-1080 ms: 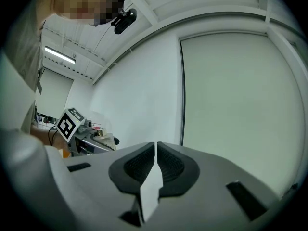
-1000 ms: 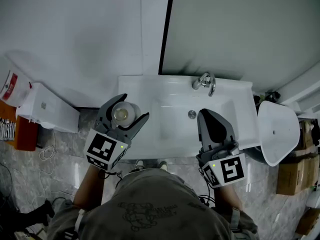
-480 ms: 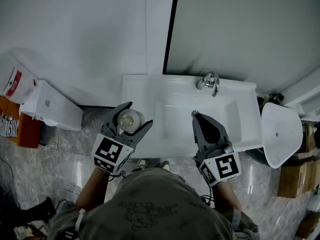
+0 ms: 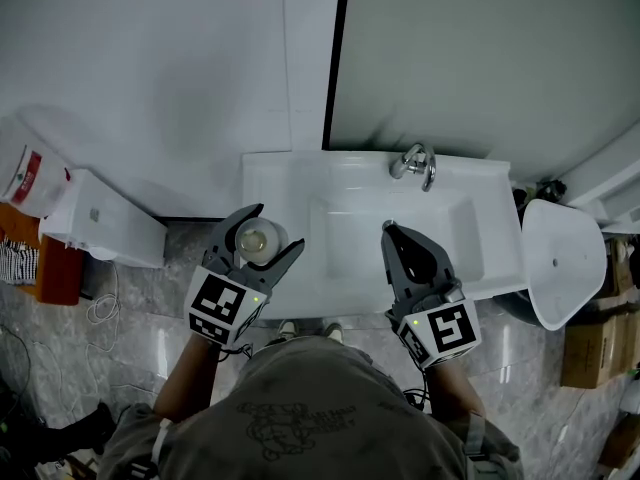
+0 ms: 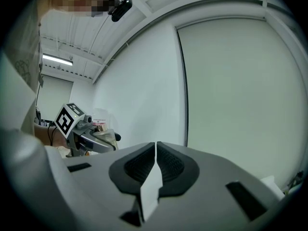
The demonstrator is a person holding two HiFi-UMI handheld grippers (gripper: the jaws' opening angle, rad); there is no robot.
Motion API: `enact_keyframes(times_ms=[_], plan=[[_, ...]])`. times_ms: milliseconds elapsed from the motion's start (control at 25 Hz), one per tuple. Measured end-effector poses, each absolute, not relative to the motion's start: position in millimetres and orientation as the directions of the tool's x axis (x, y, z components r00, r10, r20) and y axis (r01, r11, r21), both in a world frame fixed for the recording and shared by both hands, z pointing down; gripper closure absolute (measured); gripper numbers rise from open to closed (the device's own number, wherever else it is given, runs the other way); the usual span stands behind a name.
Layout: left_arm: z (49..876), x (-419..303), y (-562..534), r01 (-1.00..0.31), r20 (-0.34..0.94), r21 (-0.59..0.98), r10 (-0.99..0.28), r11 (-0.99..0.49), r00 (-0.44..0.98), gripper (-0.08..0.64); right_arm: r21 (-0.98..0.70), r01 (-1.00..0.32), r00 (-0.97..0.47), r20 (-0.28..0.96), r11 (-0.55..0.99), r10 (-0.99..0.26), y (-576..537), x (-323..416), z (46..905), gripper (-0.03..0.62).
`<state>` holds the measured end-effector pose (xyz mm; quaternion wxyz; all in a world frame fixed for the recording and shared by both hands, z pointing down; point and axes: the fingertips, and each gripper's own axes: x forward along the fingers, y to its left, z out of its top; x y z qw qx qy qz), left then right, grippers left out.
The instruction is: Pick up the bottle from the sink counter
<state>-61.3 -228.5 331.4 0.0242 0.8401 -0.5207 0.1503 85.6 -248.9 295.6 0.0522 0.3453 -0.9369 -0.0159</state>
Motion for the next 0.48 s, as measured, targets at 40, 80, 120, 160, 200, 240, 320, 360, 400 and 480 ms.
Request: enact_keyframes(times_ms=[40,80,120,160,200,240,320,360,400,480], plan=[[331,-62,-228,-0.881,0.28,-0.118,-0.867,-0.458,0.413,0.215,0.064,-0.647,-0.755,0.085,0.76,-0.65,-249,85,295,0.558],[331,-62,-229,-0.881,0.282,-0.12,-0.866,-0.459,0.413,0.215,0.061,-0.649,-0.754,0.083,0.758,-0.652,-249,85,295,0.558],[331,-63,-229,-0.88,0.284,-0.121,-0.865,-0.46,0.413,0.215,0.059,-0.65,-0.753,0.083,0.758,-0.653,-249,85,294,0.558],[331,-64,-229,-0.879,0.285,-0.121,-0.865,-0.461,0.414,0.215,0.057,-0.651,-0.753,0.084,0.757,-0.653,-249,84,294,0.558],[331,-65,-229,-0.879,0.287,-0.12,-0.863,-0.462,0.415,0.215,0.056,-0.651,-0.752,0.085,0.757,-0.653,-249,84,295,0.558],[332,-66,-229,-0.878,0.288,-0.119,-0.862,-0.464,0.417,0.215,0.055,-0.651,-0.752,0.088,0.757,-0.654,-249,83,295,0.558],[332,-68,-229,-0.876,0.29,-0.119,-0.86,-0.467,0.419,0.215,0.055,-0.652,-0.751,0.093,0.756,-0.654,-250,81,297,0.558],[332,-69,-229,-0.876,0.29,-0.119,-0.86,-0.467,0.419,0.215,0.056,-0.652,-0.75,0.095,0.756,-0.654,-250,80,298,0.558],[333,-70,-229,-0.876,0.289,-0.12,-0.861,-0.467,0.419,0.215,0.055,-0.653,-0.75,0.096,0.755,-0.655,-250,79,298,0.558],[333,-73,-230,-0.876,0.287,-0.122,-0.861,-0.467,0.419,0.215,0.054,-0.654,-0.749,0.097,0.755,-0.656,-251,77,299,0.558]])
